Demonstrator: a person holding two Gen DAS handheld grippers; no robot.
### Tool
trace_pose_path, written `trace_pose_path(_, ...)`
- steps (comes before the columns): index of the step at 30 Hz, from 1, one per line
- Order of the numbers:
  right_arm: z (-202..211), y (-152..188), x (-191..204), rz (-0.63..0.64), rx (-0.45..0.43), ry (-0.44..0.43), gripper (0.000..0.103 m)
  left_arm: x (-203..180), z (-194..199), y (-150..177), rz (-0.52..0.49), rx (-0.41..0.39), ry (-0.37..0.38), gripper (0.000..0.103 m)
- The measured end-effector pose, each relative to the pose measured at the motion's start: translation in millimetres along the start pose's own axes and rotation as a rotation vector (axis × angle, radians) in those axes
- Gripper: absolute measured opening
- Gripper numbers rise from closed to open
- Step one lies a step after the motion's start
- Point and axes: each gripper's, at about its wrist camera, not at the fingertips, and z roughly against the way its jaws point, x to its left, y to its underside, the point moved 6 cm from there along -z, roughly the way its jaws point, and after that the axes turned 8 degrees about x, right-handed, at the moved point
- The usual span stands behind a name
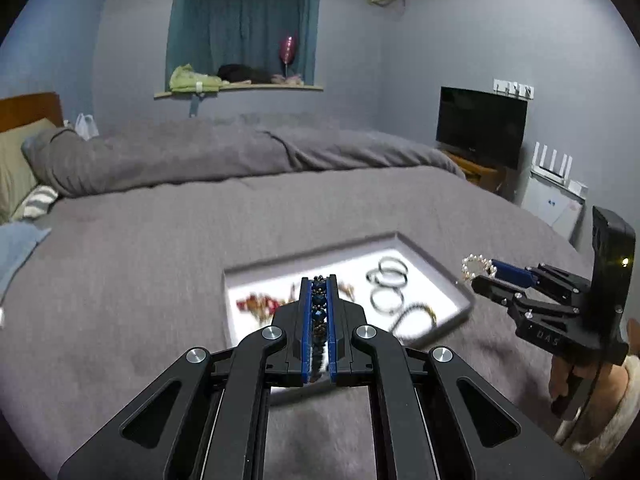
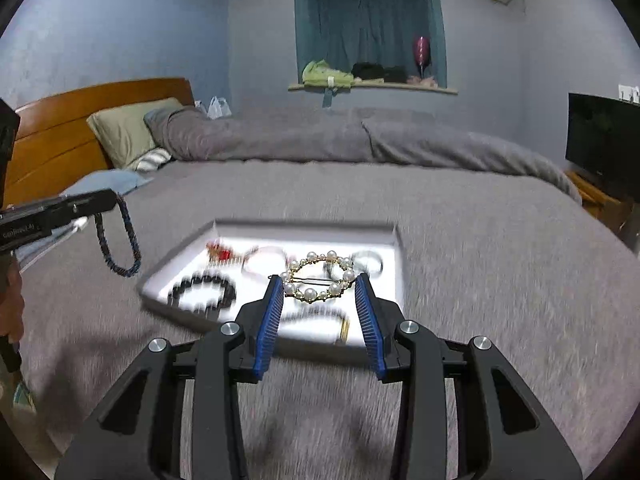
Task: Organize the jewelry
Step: 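Lift both items and carry them over the tray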
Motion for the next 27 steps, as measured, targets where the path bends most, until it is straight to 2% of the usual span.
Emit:
trace_pose_path(4,-20,-23,-12,0.006,0.0,0.028,0.037,7,-24,-18,0.026,0.018,0.004,0.007)
trace_pose_path(6,-35,-24,-19,-0.002,0.032,0.027,0.037,10,-42,-25,0.035,0.035,0.012,0.007)
trace_pose_path(14,-82,12,-33,-0.01,0.203,0.026,0.037,20,-121,-39,0.03,0.149,0.01,0.007)
trace_pose_path(21,-103,18,-30,0.028,0.261,0.047,0.037,45,-170,-33,0.102,0.248,0.021,0.007)
trace_pose_path(27,-112,20,-26,0.051,0.272,0.074,0.037,65,-181,-25,0.137,0.281,-0.038,0.007)
